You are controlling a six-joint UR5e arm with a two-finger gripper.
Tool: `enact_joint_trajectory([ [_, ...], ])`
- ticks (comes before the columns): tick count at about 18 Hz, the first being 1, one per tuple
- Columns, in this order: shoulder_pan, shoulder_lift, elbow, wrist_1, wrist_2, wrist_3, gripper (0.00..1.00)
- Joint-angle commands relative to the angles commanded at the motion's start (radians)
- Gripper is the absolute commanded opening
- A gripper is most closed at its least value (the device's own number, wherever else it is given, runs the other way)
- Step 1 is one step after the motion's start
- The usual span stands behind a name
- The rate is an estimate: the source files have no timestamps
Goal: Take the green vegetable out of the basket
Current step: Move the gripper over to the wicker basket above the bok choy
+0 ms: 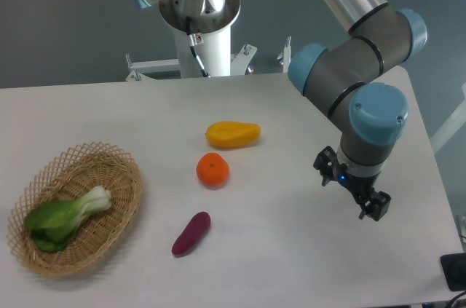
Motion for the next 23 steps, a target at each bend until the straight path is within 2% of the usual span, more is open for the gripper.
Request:
enact_joint_trajectory([
  [9,-0.008,0.005,-0.002,-0.003,-0.006,0.000,1.00],
  [12,-0.012,0.029,-0.031,-0.011,-0.026,0.000,1.00],
  [15,-0.052,0.055,-0.049,-0.011,-0.046,-0.011,1.00],
  [19,-0.138,0.083,-0.074,-0.008,-0.055,-0.188,1.00],
  [23,-0.207,0.083,-0.081,0.000,-0.100,-0.464,1.00],
])
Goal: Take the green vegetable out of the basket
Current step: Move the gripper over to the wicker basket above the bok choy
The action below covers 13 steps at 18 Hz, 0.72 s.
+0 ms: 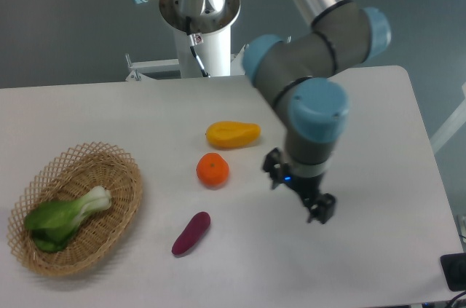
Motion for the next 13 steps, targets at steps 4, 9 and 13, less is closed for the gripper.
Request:
enact_joint_trajectory([
  [4,-0.060,0.006,-0.015,0.000,-0.006,-0.100,1.00],
  [9,-0.117,0.066,-0.115,0.000,0.001,-0.111,1.00],
  [13,-0.181,0.087,-0.158,0.000,0.003,-0.120,1.00],
])
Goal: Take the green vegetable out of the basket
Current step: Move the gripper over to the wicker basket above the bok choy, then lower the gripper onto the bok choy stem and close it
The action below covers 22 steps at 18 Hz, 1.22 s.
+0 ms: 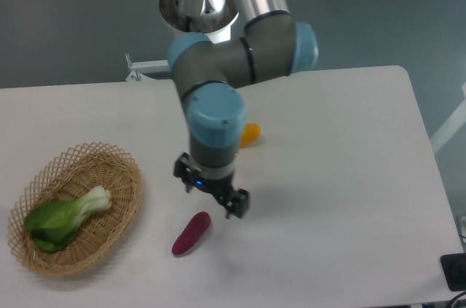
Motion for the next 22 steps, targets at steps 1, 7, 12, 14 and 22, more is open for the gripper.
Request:
enact_joint_trajectory([
  [1,-0.024,-0.002,0.000,0.000,-0.002,-0.023,1.00],
  [7,-0.133,-0.031,0.003,0.003,-0.011,-0.087,1.00],
  [12,-0.213,-0.052,0.002,0.011,-0.005,-0.158,1.00],
  [14,-0.235,-0.064,0.005,0.011,-0.005,-0.160,1.00],
  [22,-0.284,-0.144,0.005,0.103,-0.002,-0.187,1.00],
])
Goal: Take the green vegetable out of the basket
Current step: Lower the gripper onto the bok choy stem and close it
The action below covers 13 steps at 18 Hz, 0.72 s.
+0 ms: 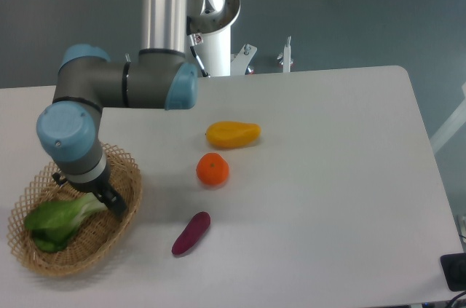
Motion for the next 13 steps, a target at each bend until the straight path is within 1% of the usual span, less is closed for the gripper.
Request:
enact_joint_trajectory([
  [8,-0.015,-0.032,-0.003,0.005,0.002,-0.003,1.00],
  [13,-0.026,-0.040,-0.003,0.005,0.000,-0.031,1.00],
])
